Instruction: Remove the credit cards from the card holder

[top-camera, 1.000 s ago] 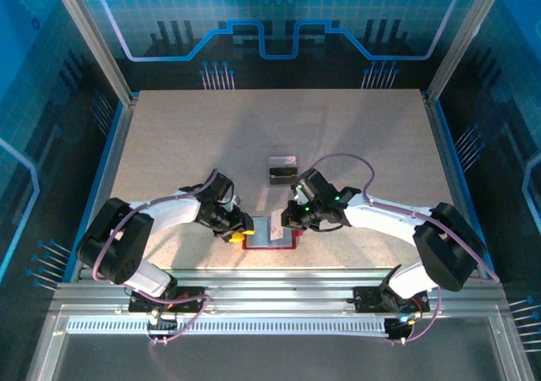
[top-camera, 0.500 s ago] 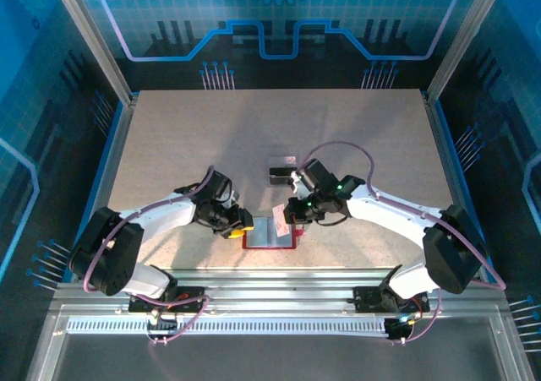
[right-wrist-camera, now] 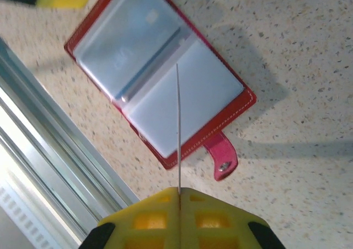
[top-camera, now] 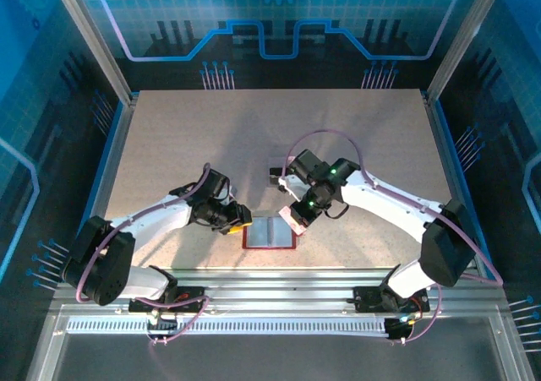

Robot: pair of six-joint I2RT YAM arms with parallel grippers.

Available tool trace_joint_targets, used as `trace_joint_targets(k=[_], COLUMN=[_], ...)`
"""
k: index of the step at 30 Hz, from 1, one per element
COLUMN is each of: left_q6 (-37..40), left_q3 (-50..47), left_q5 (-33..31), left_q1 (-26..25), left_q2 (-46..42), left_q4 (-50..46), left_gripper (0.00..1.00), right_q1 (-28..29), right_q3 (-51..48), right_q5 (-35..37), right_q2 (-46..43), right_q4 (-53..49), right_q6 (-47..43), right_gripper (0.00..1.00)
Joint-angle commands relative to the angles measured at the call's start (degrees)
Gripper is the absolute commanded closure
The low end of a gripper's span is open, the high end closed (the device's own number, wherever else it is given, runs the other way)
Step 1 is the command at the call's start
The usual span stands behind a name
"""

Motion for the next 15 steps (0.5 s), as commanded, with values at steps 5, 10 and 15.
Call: trace_joint_targets(k=[5, 10, 15], left_q6=[0.07, -0.37, -0.54], left_q3=[-0.05, -0.71, -0.98], left_q5=[-0.54, -1.15, -1.07], left_q1=[0.44, 0.92, 1.22], left_q2=[-2.51, -3.88, -4.54], left_q4=[-0.46, -0.25, -0.2], left_gripper=[0.6, 0.6, 0.6], right_q1=[1.94, 2.13, 2.1], right_q3=[5.65, 8.18, 12.1], right_q5=[6.24, 8.44, 9.79], right_q2=[4.67, 6.43, 7.9], right_q4=[-11.2, -13.81, -15.72], right_q6=[-16.39, -23.76, -30.24], right_gripper=[1.0, 1.0, 1.0])
